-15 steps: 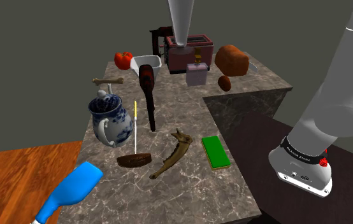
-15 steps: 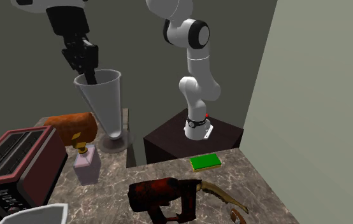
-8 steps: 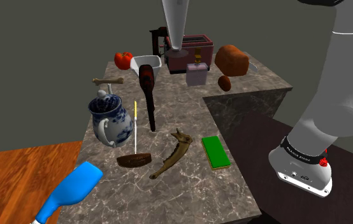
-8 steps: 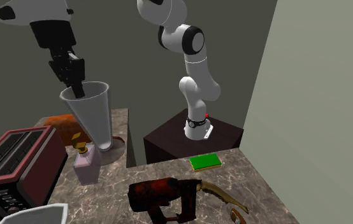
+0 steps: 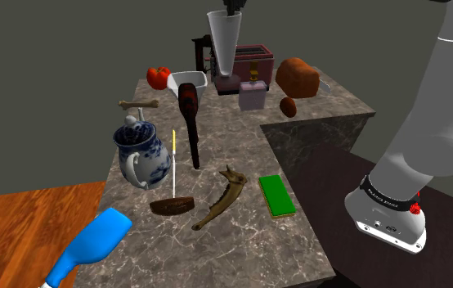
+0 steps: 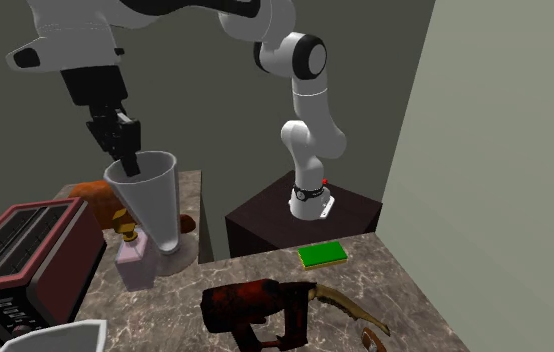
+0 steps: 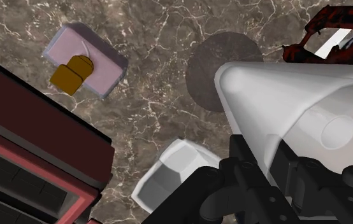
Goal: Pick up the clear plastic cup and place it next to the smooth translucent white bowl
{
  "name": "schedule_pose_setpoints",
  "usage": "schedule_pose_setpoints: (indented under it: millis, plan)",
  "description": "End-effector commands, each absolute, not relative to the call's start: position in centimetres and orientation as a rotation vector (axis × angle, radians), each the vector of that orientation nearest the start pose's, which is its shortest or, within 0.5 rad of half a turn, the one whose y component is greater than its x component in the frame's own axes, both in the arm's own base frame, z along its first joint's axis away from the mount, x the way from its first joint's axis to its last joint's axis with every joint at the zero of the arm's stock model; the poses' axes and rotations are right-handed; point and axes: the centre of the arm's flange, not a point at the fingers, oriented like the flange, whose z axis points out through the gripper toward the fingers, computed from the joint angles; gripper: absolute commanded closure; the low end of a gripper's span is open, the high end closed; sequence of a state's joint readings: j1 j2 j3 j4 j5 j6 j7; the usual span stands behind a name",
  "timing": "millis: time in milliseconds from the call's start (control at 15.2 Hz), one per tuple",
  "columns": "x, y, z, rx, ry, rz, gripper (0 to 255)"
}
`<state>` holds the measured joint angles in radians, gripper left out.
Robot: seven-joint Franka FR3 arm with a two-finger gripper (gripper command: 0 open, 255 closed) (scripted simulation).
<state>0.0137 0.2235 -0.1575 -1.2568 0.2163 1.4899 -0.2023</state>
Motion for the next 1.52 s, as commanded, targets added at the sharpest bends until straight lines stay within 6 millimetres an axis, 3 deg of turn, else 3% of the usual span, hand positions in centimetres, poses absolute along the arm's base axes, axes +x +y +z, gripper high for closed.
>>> schedule_pose_setpoints:
  millis: [0, 1452]
  plan:
    - [61.1, -5.2, 62.7, -2.963, -0.121, -0.066, 255]
    - [61.1, -5.2, 51.1, -2.963, -0.121, -0.066, 255]
